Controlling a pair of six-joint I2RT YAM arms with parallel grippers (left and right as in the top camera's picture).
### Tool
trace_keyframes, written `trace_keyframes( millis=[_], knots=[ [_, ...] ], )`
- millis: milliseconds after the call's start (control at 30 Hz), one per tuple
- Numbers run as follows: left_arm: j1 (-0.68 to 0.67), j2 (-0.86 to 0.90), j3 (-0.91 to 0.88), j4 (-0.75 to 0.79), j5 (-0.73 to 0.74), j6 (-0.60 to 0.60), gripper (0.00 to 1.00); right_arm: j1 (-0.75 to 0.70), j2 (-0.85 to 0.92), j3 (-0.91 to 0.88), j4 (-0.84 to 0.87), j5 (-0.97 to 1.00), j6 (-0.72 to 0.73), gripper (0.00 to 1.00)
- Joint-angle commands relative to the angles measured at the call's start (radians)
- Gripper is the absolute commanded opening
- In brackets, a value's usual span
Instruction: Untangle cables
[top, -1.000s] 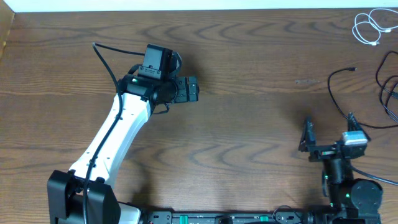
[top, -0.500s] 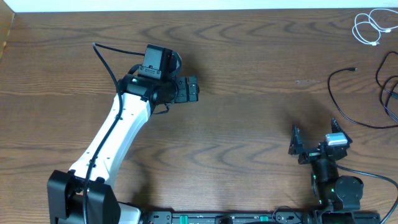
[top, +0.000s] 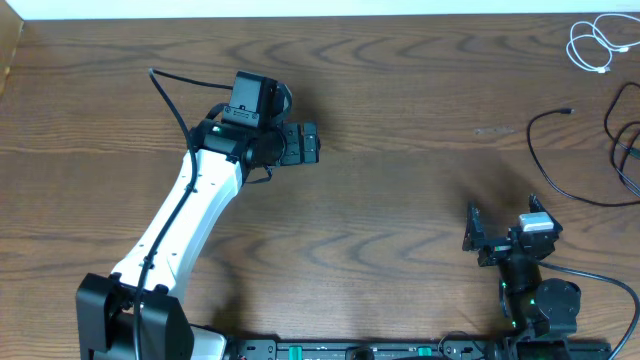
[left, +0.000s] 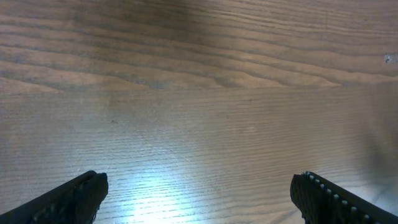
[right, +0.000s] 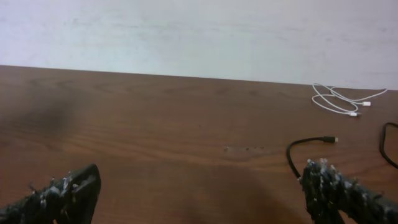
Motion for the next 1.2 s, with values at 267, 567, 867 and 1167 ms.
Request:
trace_keyframes(
  millis=[267, 567, 867, 1167],
  knots=[
    [0.002, 0.006, 0.011, -0.027, -0.060, 0.017, 0.99, 0.005, -0.002, -0.002, -0.004, 0.005, -0.008, 0.99],
    [0.002, 0.006, 0.011, -0.130, -0.253, 0.017, 0.99, 0.005, -0.002, -0.002, -0.004, 0.005, -0.008, 0.99],
    [0.003, -0.181, -0.006, -0.123, -0.352, 0.022, 0.99, 0.005, -0.002, -0.002, -0.004, 0.005, -0.008, 0.99],
    [0.084, -0.614, -0.219, 0.050, -0.350, 0.026, 0.99, 0.005, -0.002, -0.002, -0.004, 0.005, -0.008, 0.99]
  ],
)
